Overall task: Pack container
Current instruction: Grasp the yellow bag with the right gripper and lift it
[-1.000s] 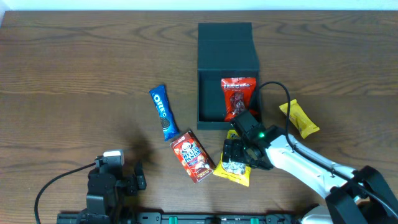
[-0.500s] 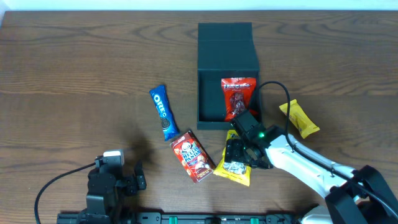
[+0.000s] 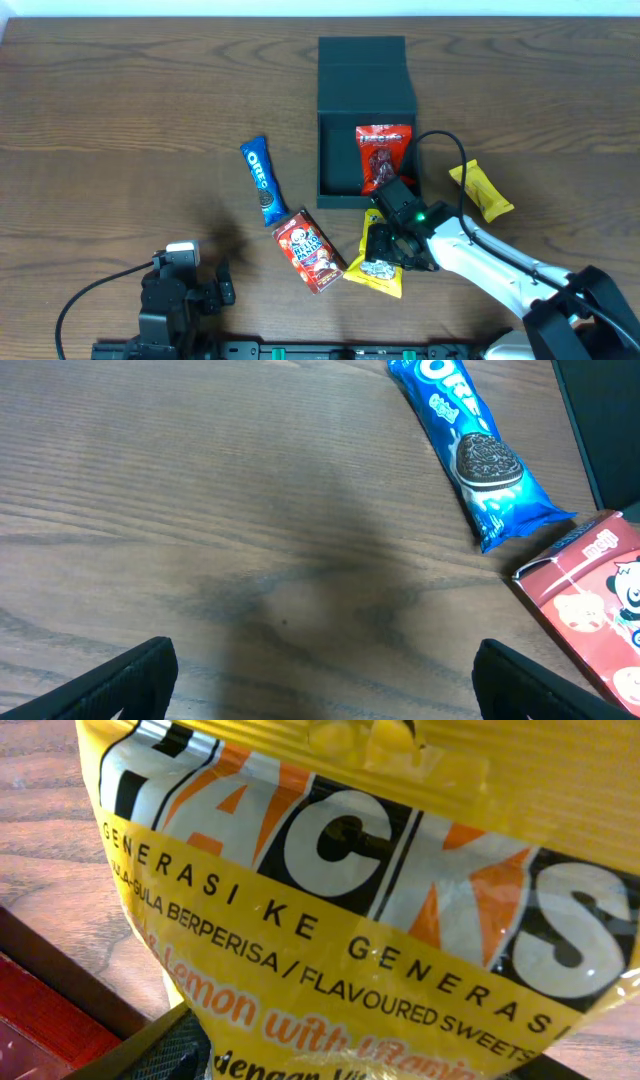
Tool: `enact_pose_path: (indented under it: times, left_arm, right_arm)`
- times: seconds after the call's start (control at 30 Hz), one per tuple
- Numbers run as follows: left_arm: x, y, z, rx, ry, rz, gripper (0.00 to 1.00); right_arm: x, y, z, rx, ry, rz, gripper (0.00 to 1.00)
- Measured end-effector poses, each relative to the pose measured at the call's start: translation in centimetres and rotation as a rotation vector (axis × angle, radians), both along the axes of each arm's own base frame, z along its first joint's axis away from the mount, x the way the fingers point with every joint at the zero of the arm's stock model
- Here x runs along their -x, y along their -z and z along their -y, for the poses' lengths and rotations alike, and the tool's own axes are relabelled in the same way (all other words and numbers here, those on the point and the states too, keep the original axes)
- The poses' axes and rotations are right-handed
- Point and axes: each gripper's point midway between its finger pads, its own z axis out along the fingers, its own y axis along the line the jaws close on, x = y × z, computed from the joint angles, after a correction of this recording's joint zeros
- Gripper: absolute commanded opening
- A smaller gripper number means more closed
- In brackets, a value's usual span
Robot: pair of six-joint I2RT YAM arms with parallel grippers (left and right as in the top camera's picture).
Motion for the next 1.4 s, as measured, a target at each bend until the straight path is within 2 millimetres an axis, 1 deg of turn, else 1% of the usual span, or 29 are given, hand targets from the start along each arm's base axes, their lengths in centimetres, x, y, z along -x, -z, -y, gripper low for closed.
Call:
enact_pose_path:
  times: [0.23, 0.63, 0.7, 0.77, 1.0, 1.13, 1.23, 1.4]
  left_arm:
    - [0.0, 0.0, 0.0, 0.0, 0.0, 0.0, 0.95]
    - [0.0, 0.0, 0.0, 0.0, 0.0, 0.0, 0.95]
    - [0.0, 0.0, 0.0, 0.0, 0.0, 0.0, 0.95]
    - [0.0, 0.0, 0.0, 0.0, 0.0, 0.0, 0.95]
    - [0.0, 0.0, 0.0, 0.0, 0.0, 0.0, 0.95]
    - [0.0, 0.0, 0.0, 0.0, 0.0, 0.0, 0.95]
    - [0.0, 0.0, 0.0, 0.0, 0.0, 0.0, 0.95]
    - [0.0, 0.0, 0.0, 0.0, 0.0, 0.0, 0.95]
  right_arm:
    - [-0.01, -0.01, -0.03, -0.001, -0.001, 0.001, 0.58]
    - [-0.05, -0.01, -0.06, -0.003, -0.001, 0.002, 0.5]
    - [-0.07, -0.03, -0.08, -0.003, -0.001, 0.003, 0.47]
    - [-0.06, -0.04, -0.11, -0.005, -0.001, 0.002, 0.42]
    - [-0.1, -0.13, -0.25, -0.011, 0.0, 0.001, 0.4]
    - [-0.1, -0.17, -0.31, -0.015, 0.0, 0.001, 0.35]
    - [-0.09, -0.27, -0.45, -0.022, 0.002, -0.001, 0.29]
    - [-0.06, -0.34, -0.54, -0.025, 0.0, -0.001, 0.27]
